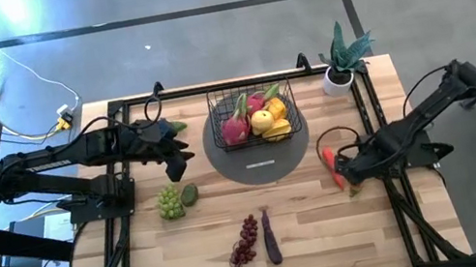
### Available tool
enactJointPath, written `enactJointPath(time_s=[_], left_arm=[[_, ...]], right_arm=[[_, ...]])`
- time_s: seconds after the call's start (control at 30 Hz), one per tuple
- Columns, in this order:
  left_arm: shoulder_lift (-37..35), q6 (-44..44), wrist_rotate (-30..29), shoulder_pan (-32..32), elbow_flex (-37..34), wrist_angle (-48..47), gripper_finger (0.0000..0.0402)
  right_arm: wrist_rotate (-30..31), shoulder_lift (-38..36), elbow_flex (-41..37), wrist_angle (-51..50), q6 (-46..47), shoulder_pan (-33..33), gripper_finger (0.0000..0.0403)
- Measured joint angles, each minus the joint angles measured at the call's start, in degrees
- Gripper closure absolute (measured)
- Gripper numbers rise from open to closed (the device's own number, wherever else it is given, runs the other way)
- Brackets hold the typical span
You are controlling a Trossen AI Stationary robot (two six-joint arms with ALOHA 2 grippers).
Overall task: Build produce basket
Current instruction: Put the chili pepper into the wire basket
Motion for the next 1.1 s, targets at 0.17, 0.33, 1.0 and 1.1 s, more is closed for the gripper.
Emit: enactJointPath(time_s=[0.17, 0.33, 1.0, 1.1], left_arm=[[0.0, 0.0, -0.2, 0.0, 0.0, 0.0, 0.0227], [0.0, 0.0, -0.2, 0.0, 0.0, 0.0, 0.0227], [0.0, -0.4, 0.0, 0.0, 0.0, 0.0, 0.0227], [0.0, -0.4, 0.0, 0.0, 0.0, 0.0, 0.0227]], right_arm=[[0.0, 5.9, 0.0, -0.5, 0.0, 0.0, 0.0149], [-0.1, 11.9, 0.0, -0.4, 0.0, 0.0, 0.0149], [-1.7, 22.5, -2.8, 7.4, -0.2, 0.0, 0.0278], [-1.7, 22.5, -2.8, 6.6, -0.2, 0.0, 0.0324]])
